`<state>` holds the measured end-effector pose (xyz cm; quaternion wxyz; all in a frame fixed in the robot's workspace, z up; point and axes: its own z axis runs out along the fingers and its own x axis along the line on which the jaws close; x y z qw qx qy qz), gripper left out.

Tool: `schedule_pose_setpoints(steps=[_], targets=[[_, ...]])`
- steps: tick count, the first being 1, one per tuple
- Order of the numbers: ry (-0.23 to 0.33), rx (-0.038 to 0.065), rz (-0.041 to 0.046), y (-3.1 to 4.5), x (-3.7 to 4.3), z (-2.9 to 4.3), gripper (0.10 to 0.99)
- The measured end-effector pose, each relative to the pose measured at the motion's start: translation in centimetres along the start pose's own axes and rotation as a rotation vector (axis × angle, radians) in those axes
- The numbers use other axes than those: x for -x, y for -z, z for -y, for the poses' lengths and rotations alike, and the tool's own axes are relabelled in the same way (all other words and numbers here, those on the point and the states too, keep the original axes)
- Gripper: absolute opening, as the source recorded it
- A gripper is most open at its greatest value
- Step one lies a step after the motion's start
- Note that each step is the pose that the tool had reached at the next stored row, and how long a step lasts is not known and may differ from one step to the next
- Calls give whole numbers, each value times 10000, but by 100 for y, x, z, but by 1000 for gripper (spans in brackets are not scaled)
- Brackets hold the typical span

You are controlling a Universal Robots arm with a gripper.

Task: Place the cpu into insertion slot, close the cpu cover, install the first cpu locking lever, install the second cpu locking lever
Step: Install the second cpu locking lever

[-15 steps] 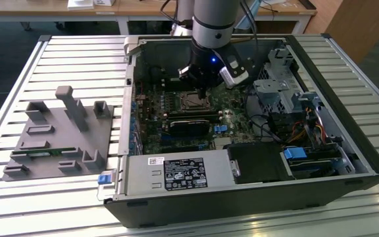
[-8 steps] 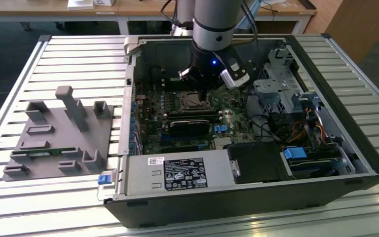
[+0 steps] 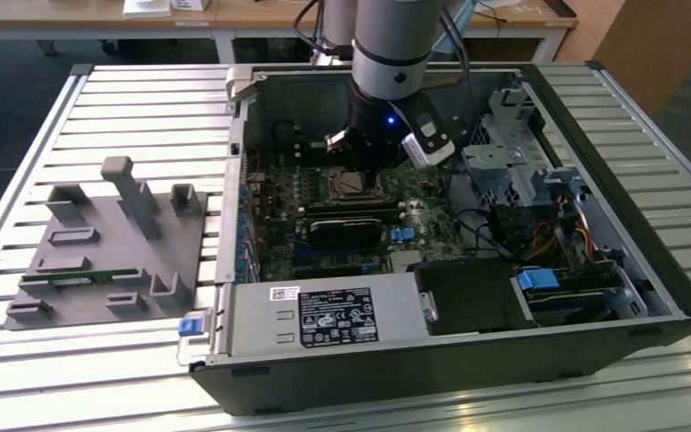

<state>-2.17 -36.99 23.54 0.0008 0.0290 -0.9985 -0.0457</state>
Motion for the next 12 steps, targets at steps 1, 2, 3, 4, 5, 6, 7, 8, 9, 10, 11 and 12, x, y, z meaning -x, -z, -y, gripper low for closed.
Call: schedule_pose_setpoints(steps=[1, 2, 3, 4, 5, 6, 7, 8, 9, 10, 11, 12], targets=[[0, -1, -4, -4, -1, 17, 106], [0, -1, -7, -7, -2, 33, 106], [0, -1, -8, -8, -5, 46, 106], [-2, 5, -7, -8, -17, 54, 106], [1, 9, -7, -9, -33, 59, 106], [1, 9, -7, -9, -52, 60, 106], [0, 9, -7, -9, -78, 60, 106], [0, 10, -7, -10, -108, 60, 106], [0, 11, -6, -11, -141, 60, 106], [1, 10, -6, -12, -170, 60, 106], [0, 11, -6, -16, -189, 59, 106], [-1, 11, -6, -20, -202, 58, 106]])
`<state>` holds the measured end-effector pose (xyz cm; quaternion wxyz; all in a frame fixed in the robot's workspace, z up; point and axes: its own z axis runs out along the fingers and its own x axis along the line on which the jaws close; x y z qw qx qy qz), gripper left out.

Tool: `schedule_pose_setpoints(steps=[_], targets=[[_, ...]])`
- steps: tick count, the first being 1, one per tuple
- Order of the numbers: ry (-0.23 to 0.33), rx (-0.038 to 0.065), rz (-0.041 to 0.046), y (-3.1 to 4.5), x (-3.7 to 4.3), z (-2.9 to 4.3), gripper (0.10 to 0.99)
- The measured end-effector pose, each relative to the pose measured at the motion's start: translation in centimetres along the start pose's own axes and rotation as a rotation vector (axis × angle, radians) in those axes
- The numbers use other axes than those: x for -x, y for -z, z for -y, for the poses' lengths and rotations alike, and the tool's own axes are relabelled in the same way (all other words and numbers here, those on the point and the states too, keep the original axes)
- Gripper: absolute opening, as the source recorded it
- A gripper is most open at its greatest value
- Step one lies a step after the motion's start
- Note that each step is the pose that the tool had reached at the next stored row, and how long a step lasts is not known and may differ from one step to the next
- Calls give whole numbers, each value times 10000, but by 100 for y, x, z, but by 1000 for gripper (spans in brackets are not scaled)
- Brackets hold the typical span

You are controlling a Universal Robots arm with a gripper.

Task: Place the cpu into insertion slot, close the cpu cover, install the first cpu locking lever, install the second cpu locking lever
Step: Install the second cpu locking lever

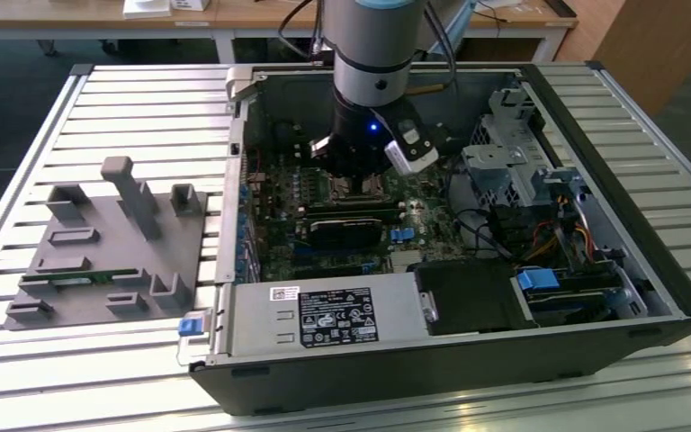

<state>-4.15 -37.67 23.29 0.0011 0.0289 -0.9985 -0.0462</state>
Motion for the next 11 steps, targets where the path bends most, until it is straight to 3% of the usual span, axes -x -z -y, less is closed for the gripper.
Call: schedule_pose_setpoints(steps=[6, 11], targets=[[0, 7, -26, -92, -30, 7, 106], [-2, 277, -12, -95, -56, 50, 106]])
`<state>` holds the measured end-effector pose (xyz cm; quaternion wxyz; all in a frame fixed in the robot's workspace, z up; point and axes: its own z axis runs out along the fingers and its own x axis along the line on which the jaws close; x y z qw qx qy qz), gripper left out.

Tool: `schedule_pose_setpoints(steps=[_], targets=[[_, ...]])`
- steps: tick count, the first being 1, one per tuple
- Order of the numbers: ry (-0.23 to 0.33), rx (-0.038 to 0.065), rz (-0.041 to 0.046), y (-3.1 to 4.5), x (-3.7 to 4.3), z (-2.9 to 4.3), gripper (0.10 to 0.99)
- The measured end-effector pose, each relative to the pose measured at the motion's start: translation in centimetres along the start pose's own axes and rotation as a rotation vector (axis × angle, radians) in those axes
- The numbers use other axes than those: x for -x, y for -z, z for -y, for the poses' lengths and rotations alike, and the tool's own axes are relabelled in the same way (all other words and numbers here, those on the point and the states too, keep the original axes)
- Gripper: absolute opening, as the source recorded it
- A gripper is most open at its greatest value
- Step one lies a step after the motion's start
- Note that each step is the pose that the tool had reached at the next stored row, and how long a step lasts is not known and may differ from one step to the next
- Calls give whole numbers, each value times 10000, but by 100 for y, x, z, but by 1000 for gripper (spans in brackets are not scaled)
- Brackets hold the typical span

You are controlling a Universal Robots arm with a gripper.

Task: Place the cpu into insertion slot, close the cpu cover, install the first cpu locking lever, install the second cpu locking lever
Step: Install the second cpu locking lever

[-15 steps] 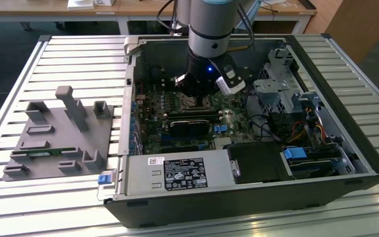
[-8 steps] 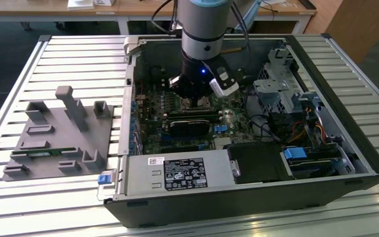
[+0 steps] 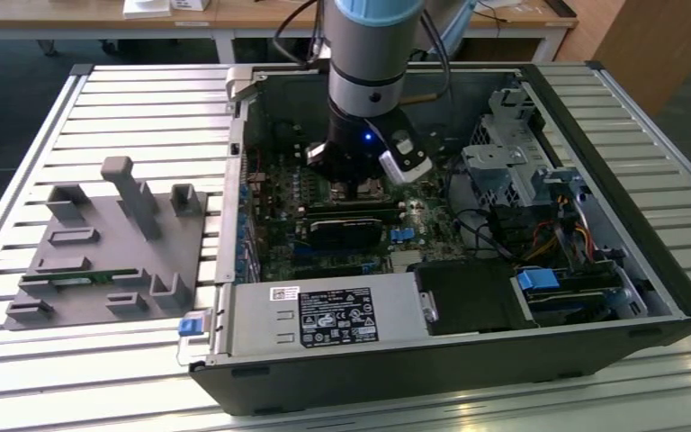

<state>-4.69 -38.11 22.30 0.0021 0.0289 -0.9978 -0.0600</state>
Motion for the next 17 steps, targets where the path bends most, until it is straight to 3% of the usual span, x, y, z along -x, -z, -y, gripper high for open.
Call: schedule_pose_setpoints(steps=[5, 8, 13, 17], targets=[[2, 221, 13, 2, -64, 38, 106], [3, 291, 18, -24, -107, 40, 106], [4, 312, 17, -109, -116, 50, 106], [4, 490, 29, -142, -118, 65, 106]])
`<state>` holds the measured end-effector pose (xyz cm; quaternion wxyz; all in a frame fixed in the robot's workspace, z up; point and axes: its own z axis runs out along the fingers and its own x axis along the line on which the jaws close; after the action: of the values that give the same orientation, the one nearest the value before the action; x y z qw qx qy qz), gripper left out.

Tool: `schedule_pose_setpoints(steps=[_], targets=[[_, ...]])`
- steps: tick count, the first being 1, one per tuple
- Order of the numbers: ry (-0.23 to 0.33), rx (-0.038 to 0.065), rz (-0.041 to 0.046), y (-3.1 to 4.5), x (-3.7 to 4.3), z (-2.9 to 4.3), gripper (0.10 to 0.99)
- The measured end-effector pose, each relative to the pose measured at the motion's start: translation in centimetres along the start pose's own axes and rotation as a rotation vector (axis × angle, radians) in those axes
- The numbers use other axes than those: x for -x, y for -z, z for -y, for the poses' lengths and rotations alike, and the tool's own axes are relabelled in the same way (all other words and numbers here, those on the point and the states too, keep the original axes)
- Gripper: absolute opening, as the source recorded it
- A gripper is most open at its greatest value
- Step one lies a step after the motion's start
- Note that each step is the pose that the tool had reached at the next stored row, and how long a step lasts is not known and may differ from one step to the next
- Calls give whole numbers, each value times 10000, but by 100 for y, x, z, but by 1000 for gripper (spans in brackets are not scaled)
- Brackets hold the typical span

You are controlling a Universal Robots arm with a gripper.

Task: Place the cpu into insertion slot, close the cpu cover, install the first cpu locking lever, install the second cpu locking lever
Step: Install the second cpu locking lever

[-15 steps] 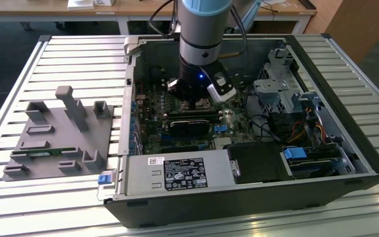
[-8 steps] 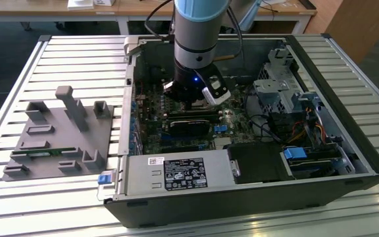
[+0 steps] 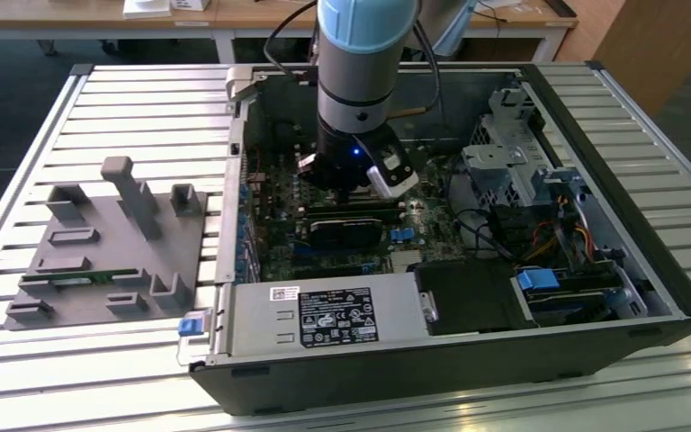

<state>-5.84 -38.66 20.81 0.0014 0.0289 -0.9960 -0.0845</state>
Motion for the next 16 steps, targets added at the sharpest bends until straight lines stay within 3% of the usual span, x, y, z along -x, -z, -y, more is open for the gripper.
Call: schedule_pose_setpoints(steps=[7, 12, 16], targets=[[3, 189, 10, 6, -50, 74, 106], [4, 521, 30, 13, -69, 129, 106], [4, 644, 37, 12, -85, 162, 106]])
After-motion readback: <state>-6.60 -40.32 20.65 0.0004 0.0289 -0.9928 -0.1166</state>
